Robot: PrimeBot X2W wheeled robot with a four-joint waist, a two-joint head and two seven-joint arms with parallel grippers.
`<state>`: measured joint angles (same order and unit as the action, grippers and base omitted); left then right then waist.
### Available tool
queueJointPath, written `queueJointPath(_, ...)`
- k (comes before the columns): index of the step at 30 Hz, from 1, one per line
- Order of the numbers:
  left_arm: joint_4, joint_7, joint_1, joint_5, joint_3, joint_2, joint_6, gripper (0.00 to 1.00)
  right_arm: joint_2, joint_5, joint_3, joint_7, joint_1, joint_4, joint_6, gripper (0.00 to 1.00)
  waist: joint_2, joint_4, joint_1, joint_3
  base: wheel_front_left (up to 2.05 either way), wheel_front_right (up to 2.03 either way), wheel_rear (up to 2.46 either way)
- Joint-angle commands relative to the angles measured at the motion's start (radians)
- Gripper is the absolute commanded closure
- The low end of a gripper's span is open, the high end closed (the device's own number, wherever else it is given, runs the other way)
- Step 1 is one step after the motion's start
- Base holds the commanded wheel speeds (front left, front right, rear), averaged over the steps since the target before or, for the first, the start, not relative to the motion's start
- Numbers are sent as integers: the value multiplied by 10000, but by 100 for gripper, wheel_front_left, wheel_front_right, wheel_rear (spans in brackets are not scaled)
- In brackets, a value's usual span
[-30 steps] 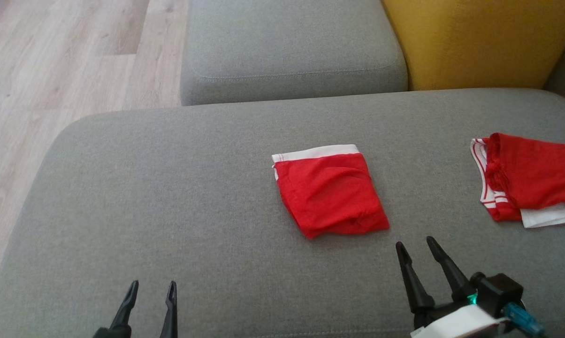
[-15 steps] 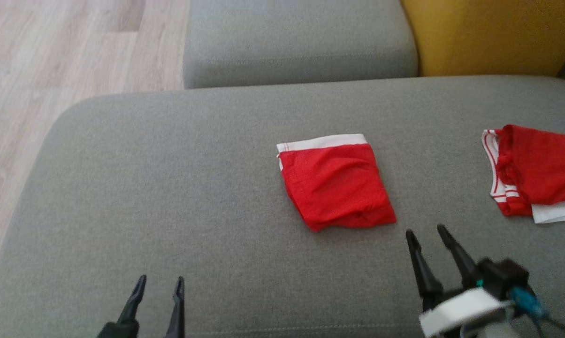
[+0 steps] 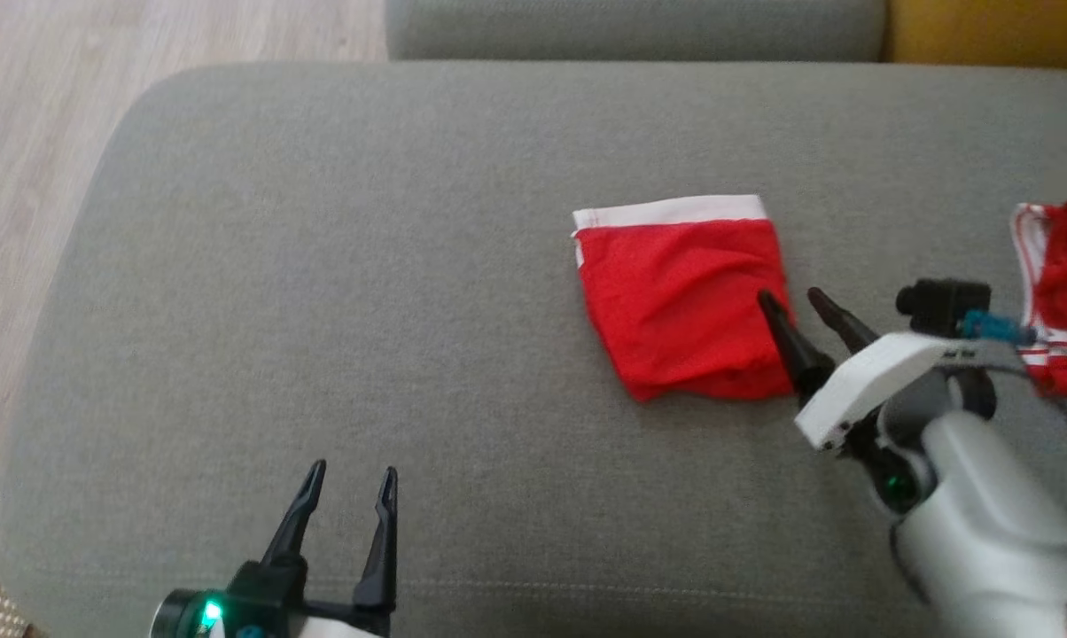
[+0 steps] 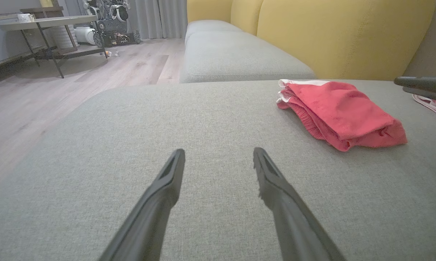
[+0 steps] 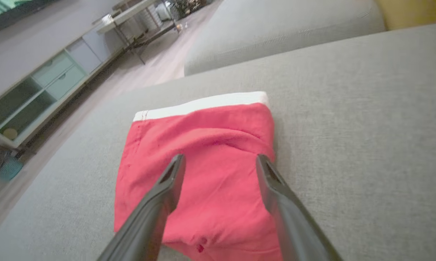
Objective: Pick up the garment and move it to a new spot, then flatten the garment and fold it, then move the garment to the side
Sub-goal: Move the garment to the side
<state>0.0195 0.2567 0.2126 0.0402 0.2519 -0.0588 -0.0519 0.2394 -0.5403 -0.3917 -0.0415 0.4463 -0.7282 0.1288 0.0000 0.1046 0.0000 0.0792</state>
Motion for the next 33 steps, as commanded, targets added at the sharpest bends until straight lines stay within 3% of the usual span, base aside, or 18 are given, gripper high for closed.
queueJointPath(1,-375,51,-438,33,-158,77,-96,0,352,-380,-306,-314,385,205,19,0,0,242,0,308,0,0,0)
queueJointPath(11,-457,51,-1177,195,558,84,-409,0,2089,-2842,-1050,-2734,1491,-346,19,0,0,827,0,1118,0,0,0)
queueJointPath(15,-440,51,-1387,181,698,84,-475,0,2288,-3303,-1375,-3166,1675,-423,19,0,0,936,0,1358,0,0,0)
queueJointPath(16,-440,51,-1433,181,717,84,-489,0,2328,-3319,-1502,-3157,1720,-410,19,13,0,947,0,1413,0,0,0)
queueJointPath(17,-441,51,-1476,182,726,84,-503,0,2362,-3301,-1669,-3178,1752,-411,19,78,0,947,0,1464,0,0,0)
queueJointPath(18,-443,51,-1515,180,723,84,-519,0,2395,-3282,-1871,-3240,1772,-384,19,100,0,930,0,1523,0,0,0)
queueJointPath(27,-537,51,-1771,77,678,85,-576,0,3086,-3367,-2806,-2838,1909,371,19,100,0,247,0,1691,0,0,0)
queueJointPath(33,-600,51,-2010,8,656,85,-497,0,4081,-3015,-3027,-2736,2287,950,19,100,0,-814,0,1896,0,0,0)
